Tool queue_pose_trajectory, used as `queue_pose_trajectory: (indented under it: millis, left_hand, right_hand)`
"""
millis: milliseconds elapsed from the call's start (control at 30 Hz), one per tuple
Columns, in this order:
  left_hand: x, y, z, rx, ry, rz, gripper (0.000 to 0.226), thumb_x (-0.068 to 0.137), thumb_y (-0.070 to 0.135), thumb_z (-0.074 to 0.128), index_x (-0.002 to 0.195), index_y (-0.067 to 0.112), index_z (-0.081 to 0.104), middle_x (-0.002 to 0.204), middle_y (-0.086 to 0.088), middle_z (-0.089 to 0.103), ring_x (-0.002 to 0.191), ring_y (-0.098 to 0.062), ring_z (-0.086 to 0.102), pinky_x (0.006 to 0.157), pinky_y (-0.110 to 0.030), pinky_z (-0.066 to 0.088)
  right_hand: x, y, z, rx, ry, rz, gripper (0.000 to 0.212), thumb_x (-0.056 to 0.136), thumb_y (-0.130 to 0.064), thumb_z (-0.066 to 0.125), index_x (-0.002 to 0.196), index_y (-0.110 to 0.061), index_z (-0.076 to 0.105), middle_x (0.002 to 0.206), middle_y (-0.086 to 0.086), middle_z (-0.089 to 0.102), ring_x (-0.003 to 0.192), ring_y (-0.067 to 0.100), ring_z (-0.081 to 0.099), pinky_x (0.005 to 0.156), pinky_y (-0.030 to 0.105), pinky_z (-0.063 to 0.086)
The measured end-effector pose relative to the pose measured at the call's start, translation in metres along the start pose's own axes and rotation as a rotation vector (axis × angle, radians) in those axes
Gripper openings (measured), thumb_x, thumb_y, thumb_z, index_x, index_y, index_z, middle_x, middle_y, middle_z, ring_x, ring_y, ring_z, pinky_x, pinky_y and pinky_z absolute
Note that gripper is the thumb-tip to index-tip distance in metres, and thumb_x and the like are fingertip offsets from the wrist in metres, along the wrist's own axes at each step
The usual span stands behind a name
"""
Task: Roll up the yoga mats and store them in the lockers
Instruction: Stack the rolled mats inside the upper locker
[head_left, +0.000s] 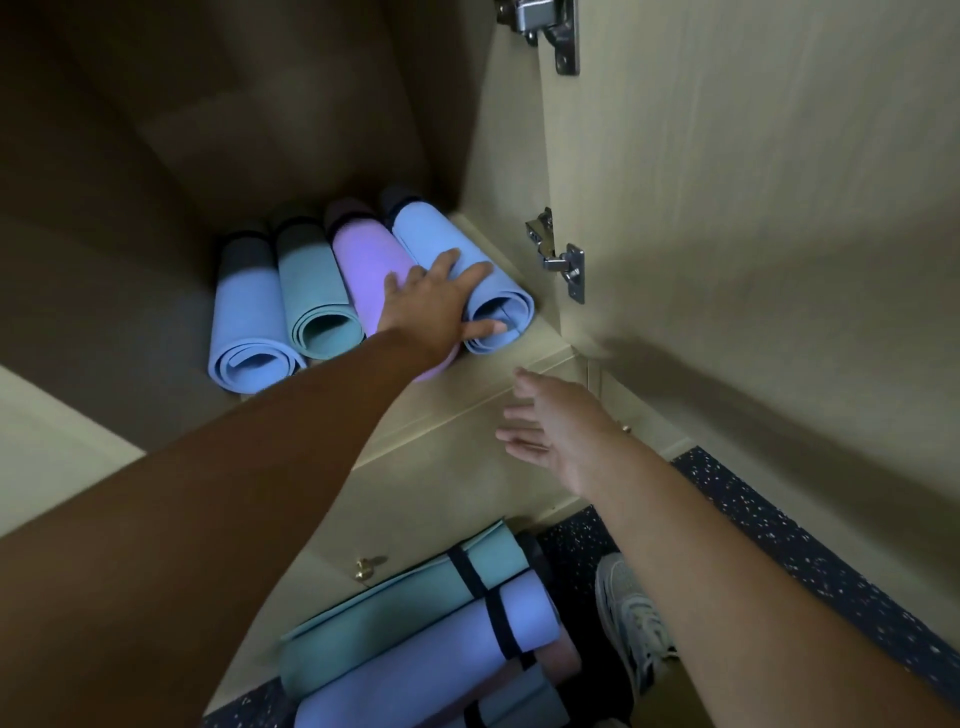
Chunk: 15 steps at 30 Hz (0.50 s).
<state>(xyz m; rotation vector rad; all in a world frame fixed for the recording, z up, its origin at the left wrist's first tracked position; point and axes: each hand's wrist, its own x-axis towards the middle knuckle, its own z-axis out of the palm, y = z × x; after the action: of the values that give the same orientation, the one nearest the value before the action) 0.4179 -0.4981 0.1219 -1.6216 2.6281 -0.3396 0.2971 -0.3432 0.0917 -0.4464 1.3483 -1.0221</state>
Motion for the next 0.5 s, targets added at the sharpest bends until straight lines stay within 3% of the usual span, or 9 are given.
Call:
queue_pose_trajectory:
  millis: [100,200,333,500]
  left_hand:
    - [0.014,-0.010,0.003,0.020,-0.010,-0.003,0.084,0.087,0.077,0.051,0.158,0.043,0.023,0.168,-0.003,0.017,0.139,-0.039,0.039,0.114,-0.059,0.028]
    - [0.030,-0.018,0.006,0.034,-0.034,-0.004,0.086,0.087,0.075,0.054,0.159,0.043,0.020,0.169,-0.003,0.014,0.140,-0.041,0.037,0.114,-0.059,0.028]
    - [0.047,-0.044,0.010,0.012,-0.031,-0.061,0.088,0.088,0.068,0.061,0.160,0.042,0.018,0.168,-0.010,0.019,0.140,-0.042,0.036,0.114,-0.054,0.028]
    - [0.061,-0.055,0.016,0.039,-0.010,-0.066,0.089,0.088,0.068,0.062,0.160,0.040,0.020,0.162,-0.014,0.028,0.136,-0.043,0.040,0.110,-0.052,0.032]
  right_hand:
    - [0.000,0.006,0.002,-0.195,0.016,-0.086,0.040,0.105,-0.040,0.053,0.132,-0.011,0.058,0.121,0.008,0.066,0.097,0.024,0.070,0.083,0.036,0.060]
    - [0.000,0.011,-0.001,-0.482,0.024,-0.225,0.035,0.106,-0.041,0.049,0.113,-0.011,0.066,0.102,0.001,0.068,0.097,0.022,0.069,0.094,0.041,0.056]
    - [-0.001,0.016,-0.006,-0.655,-0.048,-0.252,0.047,0.106,-0.045,0.046,0.141,-0.016,0.056,0.130,0.001,0.065,0.117,0.018,0.063,0.090,0.028,0.041]
    - [-0.001,0.019,-0.012,-0.711,-0.069,-0.240,0.050,0.106,-0.047,0.047,0.145,-0.016,0.051,0.142,0.000,0.057,0.127,0.016,0.055,0.091,0.024,0.036]
